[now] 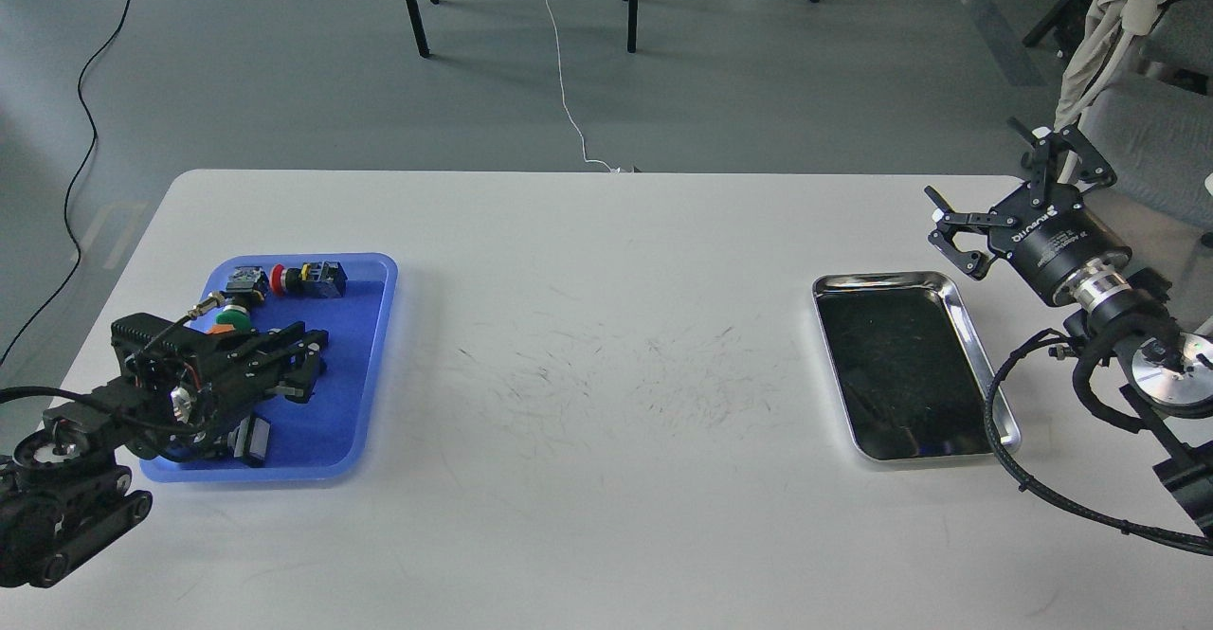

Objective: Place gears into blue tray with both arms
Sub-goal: 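Carry the second black ring into the blue tray and lower it, then open the left gripper and raise it away from the blue tray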

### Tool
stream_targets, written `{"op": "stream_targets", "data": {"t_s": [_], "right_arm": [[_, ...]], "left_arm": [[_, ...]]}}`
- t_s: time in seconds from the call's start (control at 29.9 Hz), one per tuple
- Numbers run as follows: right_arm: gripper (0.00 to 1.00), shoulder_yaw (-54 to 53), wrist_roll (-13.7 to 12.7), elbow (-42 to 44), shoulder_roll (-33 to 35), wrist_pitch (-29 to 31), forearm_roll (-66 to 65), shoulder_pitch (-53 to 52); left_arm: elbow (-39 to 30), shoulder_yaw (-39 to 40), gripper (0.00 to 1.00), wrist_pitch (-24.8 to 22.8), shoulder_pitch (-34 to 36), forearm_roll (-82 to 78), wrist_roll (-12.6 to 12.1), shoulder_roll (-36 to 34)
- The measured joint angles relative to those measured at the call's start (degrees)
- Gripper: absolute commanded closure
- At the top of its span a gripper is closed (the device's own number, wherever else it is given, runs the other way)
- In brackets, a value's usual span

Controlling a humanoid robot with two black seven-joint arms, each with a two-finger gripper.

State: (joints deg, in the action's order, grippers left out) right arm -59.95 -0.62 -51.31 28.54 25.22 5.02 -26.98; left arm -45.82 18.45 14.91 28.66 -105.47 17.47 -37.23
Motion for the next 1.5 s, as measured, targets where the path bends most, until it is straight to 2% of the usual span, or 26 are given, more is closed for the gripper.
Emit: {"op": "stream_targets", "data": {"t_s": [0.1,0.2,0.37,0.53,0.77,0.94,1.07,1.3,1.5], "right_arm": [[0.01,0.0,0.0,-0.1,0.0,0.0,0.0,0.0],[0.01,0.0,0.0,-0.1,0.0,0.0,0.0,0.0],[0.01,0.0,0.0,-0.1,0.0,0.0,0.0,0.0],[0.01,0.0,0.0,-0.1,0.0,0.0,0.0,-0.1],[0.01,-0.5,0.0,-0.6,0.4,0.1,0.1,-0.3],[0.01,-0.4,0.0,-1.2,0.8,0.1,0.1,-1.7],[0.01,0.1,0.0,-1.1,0.9,-0.4,0.0,-4.3],[0.01,4.8,-0.1,-0.8,0.9,-2.4,0.0,-8.6],[0.01,4.8,-0.4,-0.4,0.6,-3.6,0.4,-7.8]], "left_arm": [[0.0,0.0,0.50,0.2,0.0,0.0,0.2,-0.2],[-0.1,0.0,0.40,0.4,0.0,0.0,0.6,-0.4],[-0.3,0.1,0.14,0.9,0.1,0.9,1.5,-0.8],[-1.1,0.4,0.04,1.0,1.3,5.9,1.8,-0.9],[-1.7,0.9,0.02,-0.6,12.0,18.6,2.4,-2.6],[-0.8,1.2,0.02,-6.6,17.9,44.3,2.5,-2.5],[1.2,1.4,0.02,-9.0,20.4,66.2,2.5,-1.4],[7.0,3.5,0.03,-20.5,22.0,91.4,1.9,4.0],[7.8,5.8,0.02,-27.8,21.4,97.8,1.5,7.9]]}}
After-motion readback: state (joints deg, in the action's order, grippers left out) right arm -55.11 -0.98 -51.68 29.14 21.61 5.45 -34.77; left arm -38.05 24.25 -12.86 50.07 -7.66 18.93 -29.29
